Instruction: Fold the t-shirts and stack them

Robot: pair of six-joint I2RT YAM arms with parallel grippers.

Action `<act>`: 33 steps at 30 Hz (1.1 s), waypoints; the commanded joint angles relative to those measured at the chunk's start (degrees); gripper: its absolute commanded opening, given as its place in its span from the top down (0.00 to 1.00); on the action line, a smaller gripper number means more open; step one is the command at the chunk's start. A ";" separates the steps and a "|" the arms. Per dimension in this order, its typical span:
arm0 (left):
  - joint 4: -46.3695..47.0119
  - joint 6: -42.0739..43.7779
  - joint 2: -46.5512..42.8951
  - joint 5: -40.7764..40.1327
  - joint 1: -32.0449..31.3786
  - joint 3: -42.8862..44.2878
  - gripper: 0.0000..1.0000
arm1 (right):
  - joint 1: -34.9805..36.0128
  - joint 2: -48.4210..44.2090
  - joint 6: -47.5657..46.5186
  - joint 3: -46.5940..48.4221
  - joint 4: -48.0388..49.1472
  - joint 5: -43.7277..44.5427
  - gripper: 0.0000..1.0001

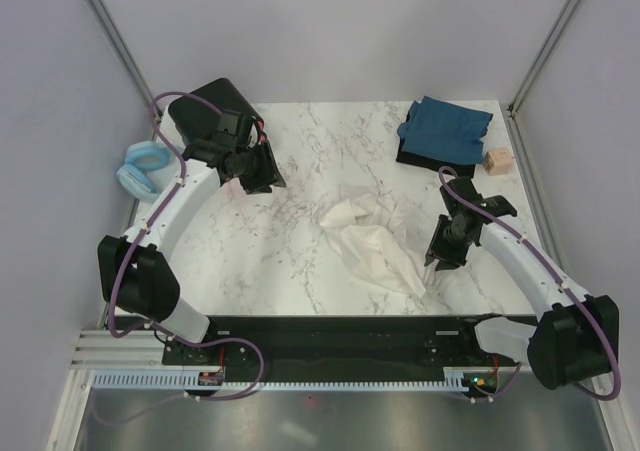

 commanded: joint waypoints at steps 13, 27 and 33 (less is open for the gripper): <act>0.07 3.42 -1.43 0.39 -0.11 0.22 0.51 | -2.22 3.01 2.64 -2.77 12.08 6.19 0.52; -0.81 4.03 -1.69 -0.22 -0.02 0.66 0.51 | -4.94 5.12 0.36 -6.46 19.72 5.40 0.44; -1.25 4.03 -1.87 -0.31 -0.11 0.75 0.51 | -5.30 2.58 -0.78 -6.03 22.36 5.57 0.47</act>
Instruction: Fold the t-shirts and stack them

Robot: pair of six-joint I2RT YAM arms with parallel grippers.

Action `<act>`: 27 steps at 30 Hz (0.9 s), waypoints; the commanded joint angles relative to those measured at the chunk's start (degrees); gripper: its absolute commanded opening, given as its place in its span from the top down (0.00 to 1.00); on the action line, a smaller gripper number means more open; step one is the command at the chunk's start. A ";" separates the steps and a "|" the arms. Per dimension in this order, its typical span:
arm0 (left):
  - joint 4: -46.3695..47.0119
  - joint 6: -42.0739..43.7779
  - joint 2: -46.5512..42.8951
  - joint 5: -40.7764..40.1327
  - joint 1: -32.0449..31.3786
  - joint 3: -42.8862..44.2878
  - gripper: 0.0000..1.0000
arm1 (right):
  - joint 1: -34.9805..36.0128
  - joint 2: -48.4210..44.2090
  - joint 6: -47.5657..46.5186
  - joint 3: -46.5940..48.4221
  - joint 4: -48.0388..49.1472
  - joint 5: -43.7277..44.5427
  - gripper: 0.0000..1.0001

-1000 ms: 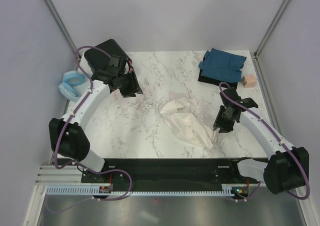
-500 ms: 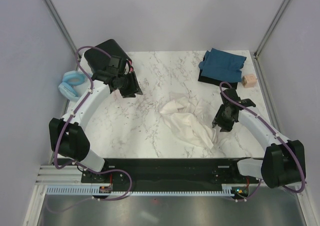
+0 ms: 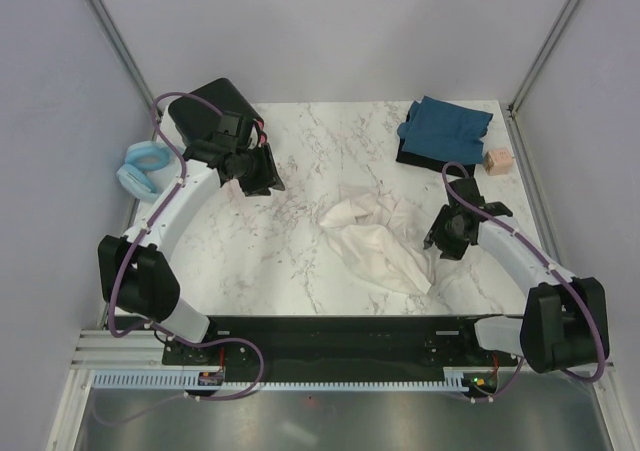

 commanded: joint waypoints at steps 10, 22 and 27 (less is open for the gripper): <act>-0.46 2.26 -2.00 -0.20 -0.11 1.16 0.52 | -1.17 -0.86 -0.94 0.40 3.35 -0.84 0.45; -0.55 2.17 -2.70 -0.29 -0.11 0.72 0.52 | -1.17 1.96 -1.55 -0.65 2.81 -2.23 0.44; -0.63 2.26 -3.14 -0.55 -0.02 0.37 0.52 | -1.17 2.13 -1.90 -0.57 4.40 -3.56 0.54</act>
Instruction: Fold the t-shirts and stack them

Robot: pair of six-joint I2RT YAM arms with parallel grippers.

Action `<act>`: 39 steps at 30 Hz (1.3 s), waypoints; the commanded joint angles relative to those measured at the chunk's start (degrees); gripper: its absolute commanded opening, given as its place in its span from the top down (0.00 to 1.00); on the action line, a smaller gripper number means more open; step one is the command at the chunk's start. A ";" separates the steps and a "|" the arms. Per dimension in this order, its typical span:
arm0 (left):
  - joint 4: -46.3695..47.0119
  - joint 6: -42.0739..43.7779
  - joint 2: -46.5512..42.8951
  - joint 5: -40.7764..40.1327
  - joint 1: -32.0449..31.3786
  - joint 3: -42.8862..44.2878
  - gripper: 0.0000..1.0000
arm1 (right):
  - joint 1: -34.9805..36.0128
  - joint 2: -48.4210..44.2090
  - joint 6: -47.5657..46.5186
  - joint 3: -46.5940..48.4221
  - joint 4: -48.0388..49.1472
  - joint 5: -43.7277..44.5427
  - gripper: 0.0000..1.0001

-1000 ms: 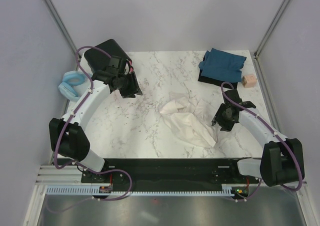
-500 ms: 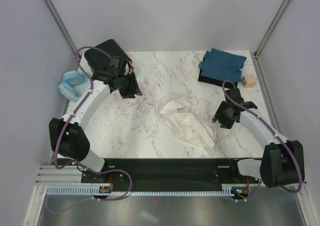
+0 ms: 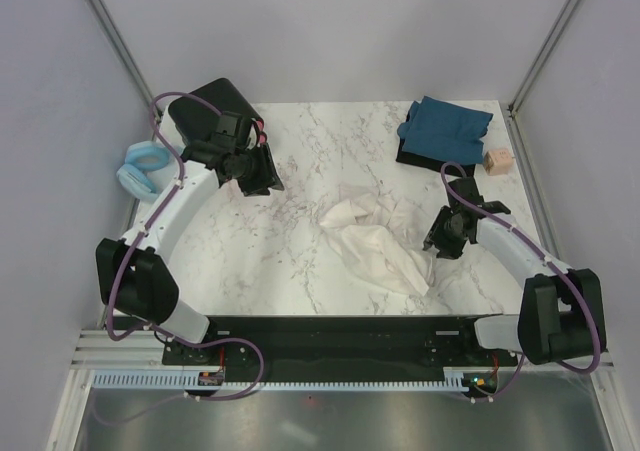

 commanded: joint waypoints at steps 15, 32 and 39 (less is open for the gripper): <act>-0.11 1.80 -1.81 0.67 -0.11 0.37 0.52 | -0.14 -5.56 -2.26 9.25 1.36 -1.93 1.00; 0.24 1.80 -1.98 1.38 -0.11 0.37 0.52 | -0.14 -0.47 -6.04 38.18 -2.24 -1.31 1.00; 0.07 2.68 -0.50 1.64 -0.19 0.72 0.52 | -0.23 1.81 -8.50 45.12 -5.57 0.44 1.00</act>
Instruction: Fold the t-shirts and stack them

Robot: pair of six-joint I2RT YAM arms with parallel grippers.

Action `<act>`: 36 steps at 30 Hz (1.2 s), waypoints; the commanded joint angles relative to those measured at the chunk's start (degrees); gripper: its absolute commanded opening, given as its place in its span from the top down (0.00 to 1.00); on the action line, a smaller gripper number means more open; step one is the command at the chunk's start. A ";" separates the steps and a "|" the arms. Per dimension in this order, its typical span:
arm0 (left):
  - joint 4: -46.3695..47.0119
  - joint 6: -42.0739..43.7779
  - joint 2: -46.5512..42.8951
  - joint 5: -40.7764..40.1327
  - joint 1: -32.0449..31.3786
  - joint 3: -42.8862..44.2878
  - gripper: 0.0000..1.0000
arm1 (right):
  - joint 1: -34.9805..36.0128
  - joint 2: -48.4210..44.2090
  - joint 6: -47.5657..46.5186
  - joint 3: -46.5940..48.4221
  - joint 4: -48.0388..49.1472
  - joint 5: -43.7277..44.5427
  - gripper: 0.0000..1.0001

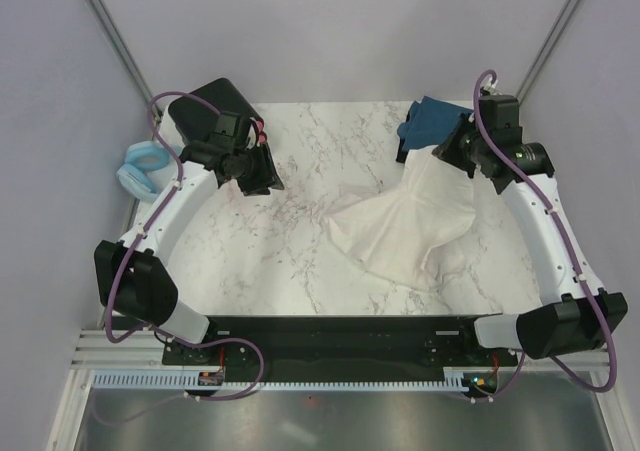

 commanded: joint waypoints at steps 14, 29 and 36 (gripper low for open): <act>-0.64 2.48 5.63 3.20 -0.19 4.94 0.48 | -0.89 1.64 -2.76 36.31 -22.27 16.93 1.00; 1.30 3.28 23.81 14.53 -7.83 15.82 0.43 | -0.80 0.94 -7.41 42.83 -24.47 26.78 1.00; 0.86 -0.77 40.25 19.99 -10.48 36.71 0.43 | -0.89 2.00 -8.83 48.02 -27.90 26.97 1.00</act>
